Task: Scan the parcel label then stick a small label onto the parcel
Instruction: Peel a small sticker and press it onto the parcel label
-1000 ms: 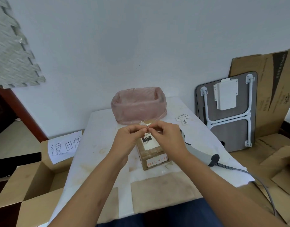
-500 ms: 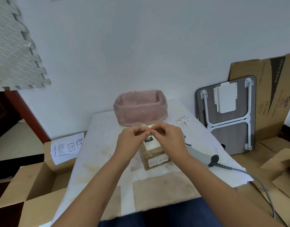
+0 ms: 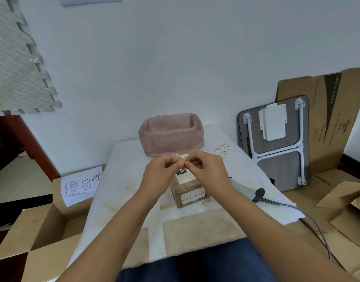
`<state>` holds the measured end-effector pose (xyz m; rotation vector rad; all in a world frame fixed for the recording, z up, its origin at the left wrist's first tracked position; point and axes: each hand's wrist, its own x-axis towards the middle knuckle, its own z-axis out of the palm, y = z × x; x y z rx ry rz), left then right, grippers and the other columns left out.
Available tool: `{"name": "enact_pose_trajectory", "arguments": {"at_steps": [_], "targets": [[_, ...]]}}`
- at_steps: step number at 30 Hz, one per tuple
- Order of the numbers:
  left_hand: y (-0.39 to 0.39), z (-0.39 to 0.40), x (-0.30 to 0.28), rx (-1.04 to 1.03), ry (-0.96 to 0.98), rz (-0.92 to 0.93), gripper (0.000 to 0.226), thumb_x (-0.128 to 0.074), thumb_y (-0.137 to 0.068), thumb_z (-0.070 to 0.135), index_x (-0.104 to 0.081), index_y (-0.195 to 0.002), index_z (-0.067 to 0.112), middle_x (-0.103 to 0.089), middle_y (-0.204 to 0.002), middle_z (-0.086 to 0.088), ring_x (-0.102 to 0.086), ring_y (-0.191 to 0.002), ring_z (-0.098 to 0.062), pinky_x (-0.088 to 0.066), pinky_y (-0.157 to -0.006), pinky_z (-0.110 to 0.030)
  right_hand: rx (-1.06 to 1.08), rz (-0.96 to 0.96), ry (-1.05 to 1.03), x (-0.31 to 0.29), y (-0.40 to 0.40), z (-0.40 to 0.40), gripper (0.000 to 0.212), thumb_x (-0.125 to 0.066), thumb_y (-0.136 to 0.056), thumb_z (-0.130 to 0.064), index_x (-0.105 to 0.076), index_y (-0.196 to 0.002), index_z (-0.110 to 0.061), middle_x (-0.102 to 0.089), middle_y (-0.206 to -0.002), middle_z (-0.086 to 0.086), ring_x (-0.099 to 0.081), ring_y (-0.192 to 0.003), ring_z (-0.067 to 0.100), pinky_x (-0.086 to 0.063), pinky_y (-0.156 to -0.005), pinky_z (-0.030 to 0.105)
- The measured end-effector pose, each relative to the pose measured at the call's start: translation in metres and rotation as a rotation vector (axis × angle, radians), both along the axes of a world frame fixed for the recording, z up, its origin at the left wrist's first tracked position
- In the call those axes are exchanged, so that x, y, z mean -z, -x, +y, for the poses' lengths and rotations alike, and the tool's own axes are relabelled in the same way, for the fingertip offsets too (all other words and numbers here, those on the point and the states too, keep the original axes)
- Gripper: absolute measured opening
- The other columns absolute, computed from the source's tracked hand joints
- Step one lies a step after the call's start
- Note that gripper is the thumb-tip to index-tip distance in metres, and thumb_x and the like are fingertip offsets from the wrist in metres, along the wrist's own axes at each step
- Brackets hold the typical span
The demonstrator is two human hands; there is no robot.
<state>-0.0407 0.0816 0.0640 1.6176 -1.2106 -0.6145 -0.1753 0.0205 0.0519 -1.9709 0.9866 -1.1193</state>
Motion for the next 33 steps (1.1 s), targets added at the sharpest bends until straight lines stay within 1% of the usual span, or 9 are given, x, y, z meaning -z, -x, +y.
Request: {"name": "enact_pose_trajectory", "arguments": {"at_steps": [4, 7, 10, 13, 18, 25, 29, 31, 33], "targets": [[0.0015, 0.0005, -0.0004, -0.007, -0.002, -0.137, 0.013, -0.066, -0.089, 0.026, -0.077, -0.083, 0.028, -0.077, -0.080, 0.013, -0.065, -0.074, 0.011, -0.045, -0.080, -0.022, 0.008, 0.042, -0.002, 0.0005, 0.0019, 0.0005, 0.009, -0.066, -0.085, -0.017, -0.073, -0.086, -0.012, -0.073, -0.076, -0.005, -0.064, -0.069, -0.005, -0.046, -0.064, 0.003], [0.0024, 0.0001, 0.0007, -0.013, 0.007, -0.215, 0.014, -0.065, -0.089, 0.027, -0.075, -0.080, 0.030, -0.075, -0.078, 0.019, -0.064, -0.078, 0.013, -0.046, -0.099, -0.039, 0.013, 0.055, -0.009, 0.0016, 0.0021, 0.0010, 0.009, -0.066, -0.085, -0.019, -0.072, -0.086, -0.012, -0.071, -0.074, -0.006, -0.059, -0.065, -0.015, -0.043, -0.061, 0.001], [0.0050, 0.0005, 0.0001, -0.024, 0.013, -0.247, 0.015, -0.064, -0.089, 0.029, -0.073, -0.078, 0.034, -0.072, -0.080, 0.026, -0.063, -0.082, 0.013, -0.043, -0.103, -0.049, 0.019, 0.048, -0.008, 0.0016, 0.0017, 0.0006, 0.009, -0.065, -0.085, -0.018, -0.071, -0.084, -0.012, -0.070, -0.073, -0.006, -0.060, -0.065, -0.014, -0.044, -0.061, 0.002], [0.0064, 0.0007, -0.0011, -0.021, 0.011, -0.222, 0.013, -0.065, -0.089, 0.028, -0.074, -0.080, 0.031, -0.075, -0.079, 0.018, -0.063, -0.078, 0.015, -0.044, -0.101, -0.042, 0.016, 0.021, -0.024, 0.0026, 0.0025, -0.0010, 0.009, -0.064, -0.084, -0.016, -0.071, -0.083, -0.011, -0.069, -0.069, -0.010, -0.061, -0.065, -0.012, -0.046, -0.063, 0.004], [0.0038, -0.0007, 0.0005, 0.021, -0.018, -0.094, 0.014, -0.065, -0.091, 0.027, -0.076, -0.084, 0.026, -0.077, -0.084, 0.010, -0.067, -0.078, 0.008, -0.045, -0.078, -0.020, -0.024, -0.022, -0.061, 0.0049, 0.0043, -0.0045, 0.009, -0.066, -0.086, -0.017, -0.072, -0.084, -0.010, -0.070, -0.070, -0.010, -0.064, -0.068, -0.006, -0.049, -0.066, 0.008], [0.0005, -0.0065, 0.0032, 0.022, -0.067, -0.130, 0.014, -0.064, -0.092, 0.028, -0.077, -0.086, 0.026, -0.077, -0.086, 0.010, -0.066, -0.078, 0.009, -0.044, -0.076, -0.019, -0.034, 0.057, -0.042, 0.0040, 0.0055, -0.0062, 0.009, -0.066, -0.086, -0.019, -0.071, -0.088, -0.011, -0.070, -0.074, -0.009, -0.063, -0.066, -0.009, -0.045, -0.063, 0.003], [0.0000, -0.0066, 0.0030, 0.019, -0.080, -0.141, 0.013, -0.065, -0.091, 0.028, -0.077, -0.086, 0.026, -0.077, -0.085, 0.011, -0.066, -0.079, 0.008, -0.045, -0.077, -0.020, -0.011, 0.123, -0.019, 0.0036, 0.0042, -0.0075, 0.011, -0.065, -0.087, -0.021, -0.071, -0.091, -0.013, -0.073, -0.081, -0.002, -0.062, -0.067, -0.002, -0.044, -0.062, 0.001], [0.0002, -0.0076, 0.0023, 0.008, -0.087, -0.157, 0.013, -0.065, -0.090, 0.028, -0.077, -0.085, 0.027, -0.077, -0.084, 0.012, -0.067, -0.083, 0.005, -0.047, -0.080, -0.023, 0.004, 0.141, -0.013, 0.0040, 0.0033, -0.0075, 0.012, -0.064, -0.087, -0.023, -0.071, -0.091, -0.014, -0.073, -0.082, -0.003, -0.062, -0.067, -0.001, -0.043, -0.061, 0.000], [0.0019, -0.0087, 0.0033, -0.019, -0.090, -0.216, 0.013, -0.065, -0.090, 0.030, -0.076, -0.084, 0.028, -0.076, -0.082, 0.013, -0.067, -0.087, 0.001, -0.049, -0.090, -0.033, 0.015, 0.140, -0.013, 0.0050, 0.0029, -0.0061, 0.013, -0.064, -0.086, -0.025, -0.070, -0.090, -0.014, -0.070, -0.078, -0.006, -0.060, -0.065, -0.002, -0.043, -0.062, 0.000]]}}
